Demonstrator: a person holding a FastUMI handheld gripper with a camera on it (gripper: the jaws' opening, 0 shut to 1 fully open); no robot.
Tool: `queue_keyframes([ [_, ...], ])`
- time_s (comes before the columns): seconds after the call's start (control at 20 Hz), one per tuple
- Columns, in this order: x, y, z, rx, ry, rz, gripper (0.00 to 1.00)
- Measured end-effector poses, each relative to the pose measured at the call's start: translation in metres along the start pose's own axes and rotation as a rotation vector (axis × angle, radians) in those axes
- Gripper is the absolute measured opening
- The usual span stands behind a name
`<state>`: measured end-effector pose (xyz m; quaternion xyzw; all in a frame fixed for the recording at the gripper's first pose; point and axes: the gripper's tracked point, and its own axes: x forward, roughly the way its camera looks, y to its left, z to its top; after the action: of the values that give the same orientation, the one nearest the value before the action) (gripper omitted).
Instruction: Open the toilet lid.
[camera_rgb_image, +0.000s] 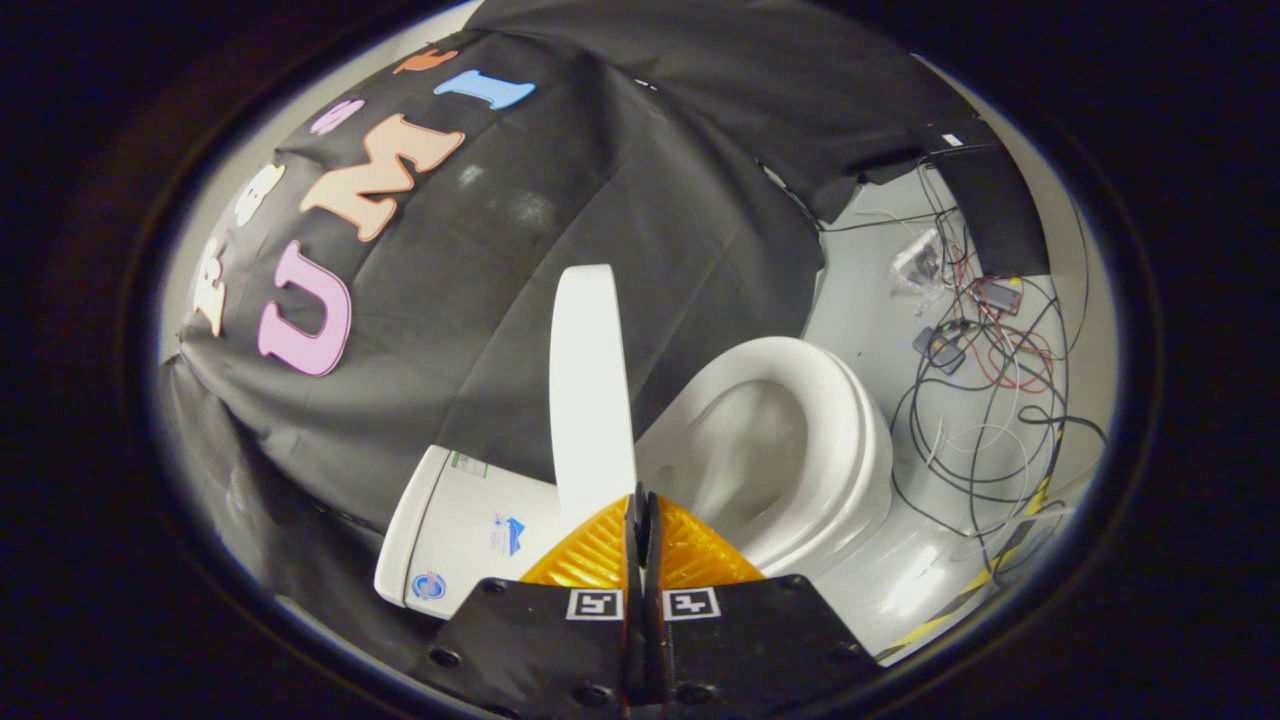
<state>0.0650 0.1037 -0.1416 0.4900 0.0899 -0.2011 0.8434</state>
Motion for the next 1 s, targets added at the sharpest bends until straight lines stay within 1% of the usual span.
queue_keyframes([
  [0.25,-0.004,0.014,0.0,-0.034,-0.005,0.013,0.0],
  [0.4,-0.005,0.021,0.001,-0.086,-0.019,-0.001,0.0],
  [0.5,-0.006,0.035,0.001,-0.094,-0.027,0.007,0.0],
  [0.8,-0.01,0.061,-0.002,-0.216,-0.036,-0.014,0.0],
  [1.0,-0.011,0.074,-0.004,-0.246,-0.045,-0.016,0.0],
])
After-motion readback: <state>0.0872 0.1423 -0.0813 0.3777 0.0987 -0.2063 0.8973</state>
